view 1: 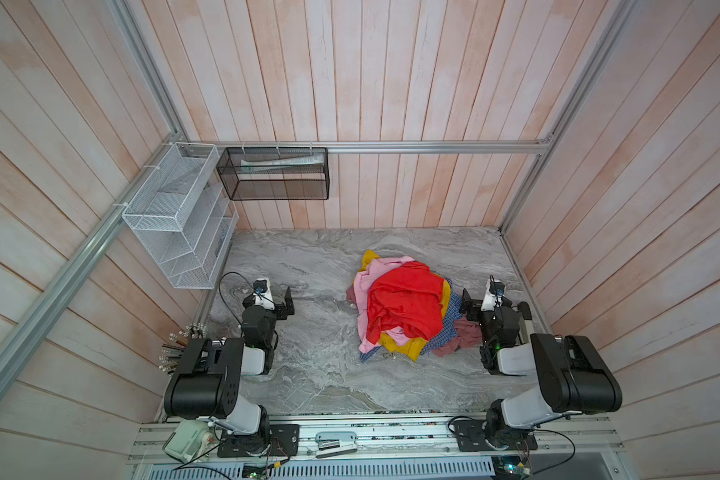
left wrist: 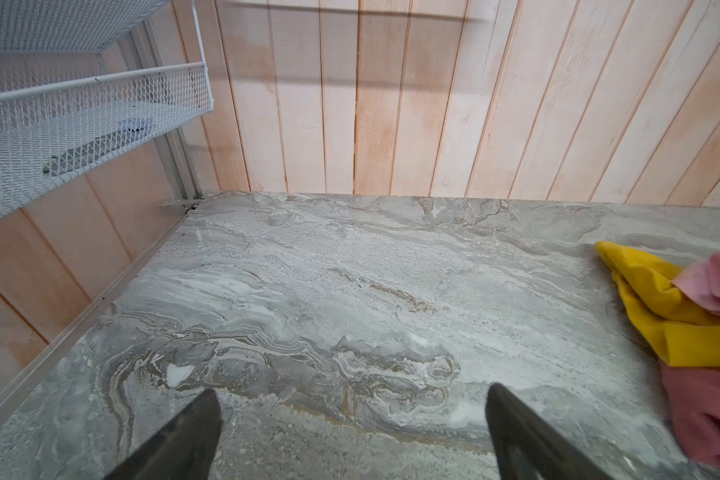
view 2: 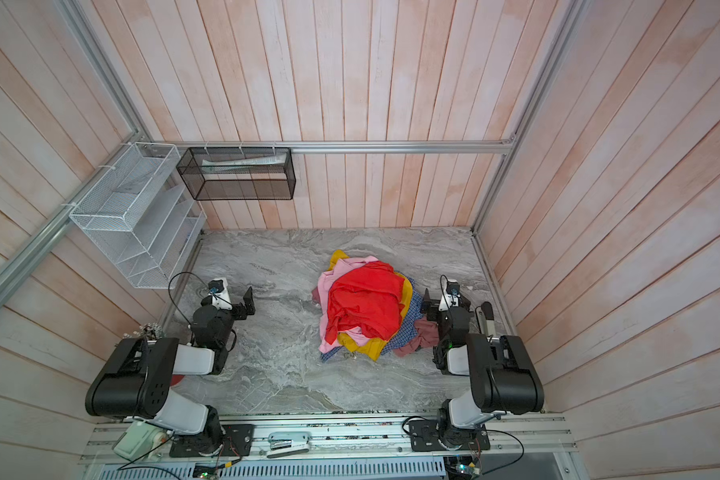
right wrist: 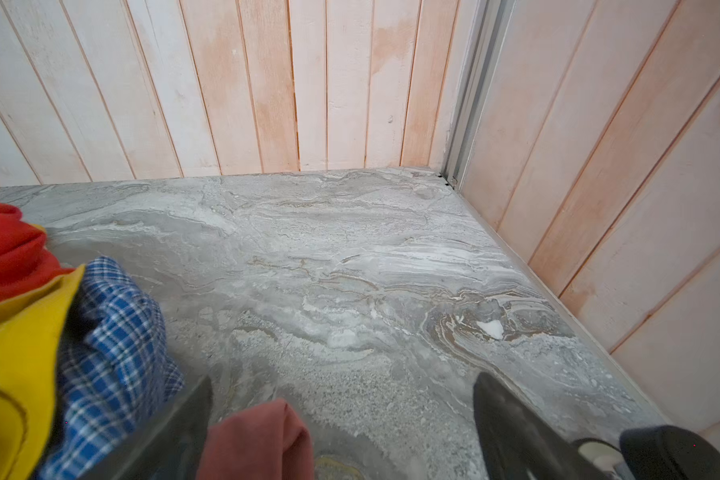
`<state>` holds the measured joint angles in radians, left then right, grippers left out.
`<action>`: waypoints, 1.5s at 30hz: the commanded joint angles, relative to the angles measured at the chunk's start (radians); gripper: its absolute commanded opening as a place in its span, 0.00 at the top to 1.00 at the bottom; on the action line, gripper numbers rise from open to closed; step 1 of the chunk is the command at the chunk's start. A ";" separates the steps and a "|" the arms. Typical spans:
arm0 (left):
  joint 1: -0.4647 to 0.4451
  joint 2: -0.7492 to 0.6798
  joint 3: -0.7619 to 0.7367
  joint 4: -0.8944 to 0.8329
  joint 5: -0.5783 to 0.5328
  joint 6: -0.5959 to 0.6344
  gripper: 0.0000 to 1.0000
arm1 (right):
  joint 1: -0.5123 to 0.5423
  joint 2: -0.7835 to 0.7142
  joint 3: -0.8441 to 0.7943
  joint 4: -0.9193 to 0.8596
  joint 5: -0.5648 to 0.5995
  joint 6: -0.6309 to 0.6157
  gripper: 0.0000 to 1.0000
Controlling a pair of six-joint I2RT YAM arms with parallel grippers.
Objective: Pick out a specific cloth from the pile
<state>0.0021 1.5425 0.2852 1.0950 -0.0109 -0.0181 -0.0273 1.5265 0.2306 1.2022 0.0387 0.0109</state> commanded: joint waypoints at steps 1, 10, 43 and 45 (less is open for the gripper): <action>0.007 -0.002 0.006 0.004 0.008 0.013 0.00 | -0.006 -0.010 0.020 -0.015 -0.010 0.008 0.02; 0.007 -0.003 0.006 0.003 0.008 0.013 0.00 | -0.006 -0.011 0.020 -0.015 -0.010 0.008 0.02; 0.018 -0.201 0.340 -0.814 -0.006 -0.147 0.00 | -0.074 -0.251 0.233 -0.691 -0.005 0.288 0.02; 0.008 -0.239 0.363 -0.889 0.074 -0.185 0.00 | -0.074 -0.309 0.225 -0.757 -0.077 0.334 0.02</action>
<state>0.0177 1.3540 0.6147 0.5076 -0.0315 -0.1287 -0.0975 1.2716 0.4534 0.7151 0.0437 0.2203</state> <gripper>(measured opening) 0.999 0.978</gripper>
